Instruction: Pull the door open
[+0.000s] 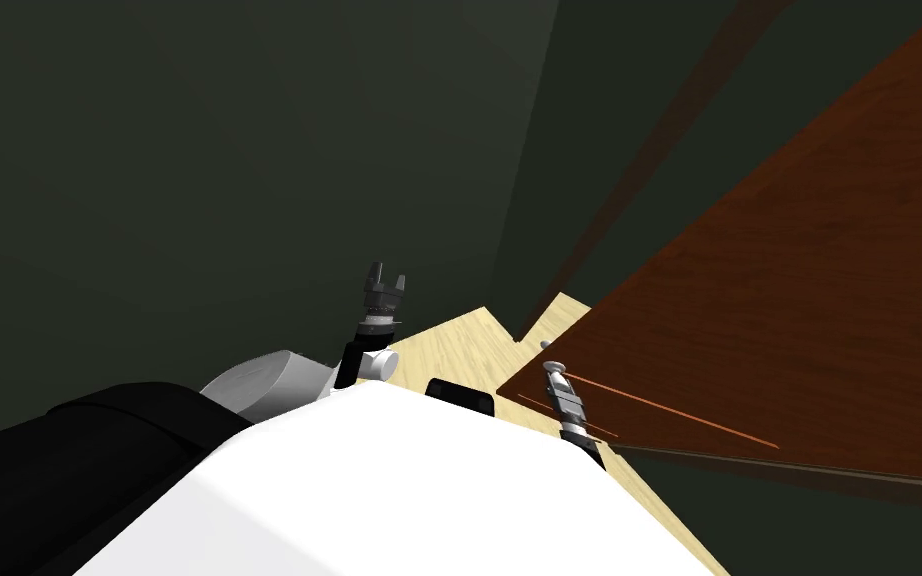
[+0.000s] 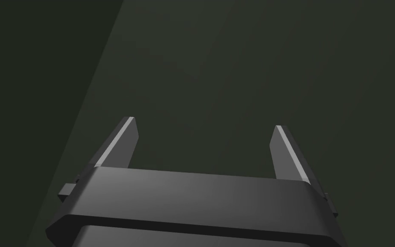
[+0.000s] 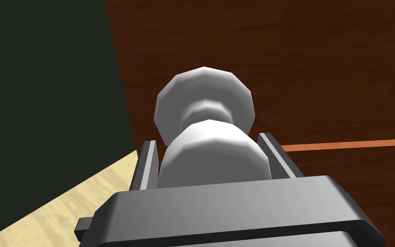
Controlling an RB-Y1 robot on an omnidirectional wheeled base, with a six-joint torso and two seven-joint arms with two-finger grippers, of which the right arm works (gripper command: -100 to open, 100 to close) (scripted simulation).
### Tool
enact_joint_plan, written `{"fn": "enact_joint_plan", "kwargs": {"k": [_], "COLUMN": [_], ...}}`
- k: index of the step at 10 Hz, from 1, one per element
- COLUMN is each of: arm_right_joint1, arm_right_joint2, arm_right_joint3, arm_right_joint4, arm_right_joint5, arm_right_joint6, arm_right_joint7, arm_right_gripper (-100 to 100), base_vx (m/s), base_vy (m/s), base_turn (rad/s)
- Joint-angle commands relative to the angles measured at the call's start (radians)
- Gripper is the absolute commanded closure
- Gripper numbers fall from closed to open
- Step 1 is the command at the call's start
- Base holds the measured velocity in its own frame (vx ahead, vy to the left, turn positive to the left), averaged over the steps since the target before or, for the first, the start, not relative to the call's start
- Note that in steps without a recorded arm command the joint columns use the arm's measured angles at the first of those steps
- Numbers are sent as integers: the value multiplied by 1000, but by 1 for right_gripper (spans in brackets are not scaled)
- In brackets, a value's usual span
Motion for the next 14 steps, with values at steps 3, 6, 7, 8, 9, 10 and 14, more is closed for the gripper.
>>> {"fn": "enact_joint_plan", "kwargs": {"k": [3, 6, 7, 8, 9, 10, 14], "arm_right_joint1": [14, 22, 24, 24, 24, 23, 22], "arm_right_joint2": [-26, -35, -39, -42, -46, -50, -65], "arm_right_joint3": [32, 40, 50, 54, 59, 63, 84], "arm_right_joint4": [24, 26, 38, 44, 50, 58, 88], "arm_right_joint5": [19, 25, 30, 32, 35, 37, 49], "arm_right_joint6": [-54, -63, -77, -85, -95, -105, -148], "arm_right_joint7": [-43, -52, -62, -68, -74, -80, -108], "arm_right_gripper": [100, 100, 100, 100, 100, 100, 100], "base_vx": [-252, -180, -133, -196, -209, -192, -211], "base_vy": [-58, -36, -33, -33, -63, -67, -48], "base_turn": [143, 88, 127, 175, 130, 119, 137]}}
